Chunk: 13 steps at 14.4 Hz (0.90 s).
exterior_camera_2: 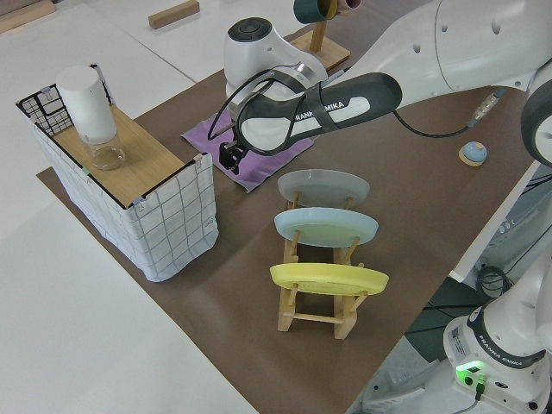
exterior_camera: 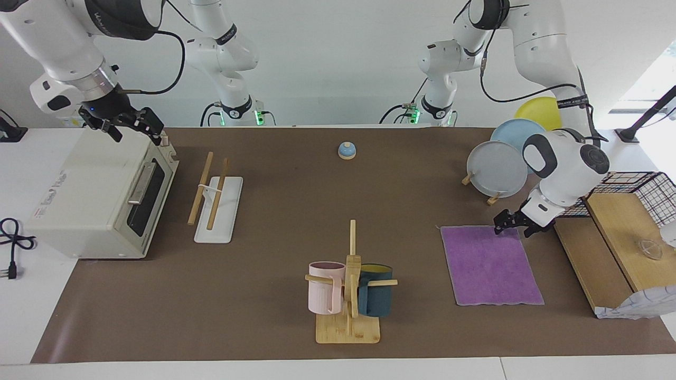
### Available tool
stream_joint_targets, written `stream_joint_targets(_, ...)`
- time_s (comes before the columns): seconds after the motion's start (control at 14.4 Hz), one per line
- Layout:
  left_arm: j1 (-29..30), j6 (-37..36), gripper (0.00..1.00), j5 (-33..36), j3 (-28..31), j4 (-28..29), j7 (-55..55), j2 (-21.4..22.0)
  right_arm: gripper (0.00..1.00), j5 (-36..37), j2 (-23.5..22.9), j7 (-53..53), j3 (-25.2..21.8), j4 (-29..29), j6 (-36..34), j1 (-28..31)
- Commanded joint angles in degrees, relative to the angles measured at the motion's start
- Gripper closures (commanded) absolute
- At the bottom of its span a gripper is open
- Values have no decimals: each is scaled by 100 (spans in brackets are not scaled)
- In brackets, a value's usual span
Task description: Fold towel and hang on rack
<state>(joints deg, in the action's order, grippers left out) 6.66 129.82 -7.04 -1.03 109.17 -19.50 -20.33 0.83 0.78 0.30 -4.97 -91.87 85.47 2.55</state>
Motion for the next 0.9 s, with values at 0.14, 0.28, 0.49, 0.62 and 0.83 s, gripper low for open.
stream_joint_targets(0.14, 204, 114, 1, -262, -29, 130, -326, 11, 0, -48, 71, -118, 5, -50, -65, 17)
stream_joint_targets(0.28, 187, 131, 4, -421, -29, 130, -361, -50, 0, -48, 80, -118, 5, -50, -65, 17)
stream_joint_targets(0.49, 213, 149, 10, -430, -29, 174, -615, -77, 0, -48, 71, -118, 5, -50, -65, 17)
stream_joint_targets(0.62, 283, 140, 14, -430, -29, 174, -642, -85, 0, -48, 80, -118, 5, -50, -65, 17)
stream_joint_targets(0.83, 283, 149, 23, -439, -29, 201, -651, -86, 0, -48, 71, -118, 5, -50, -65, 17)
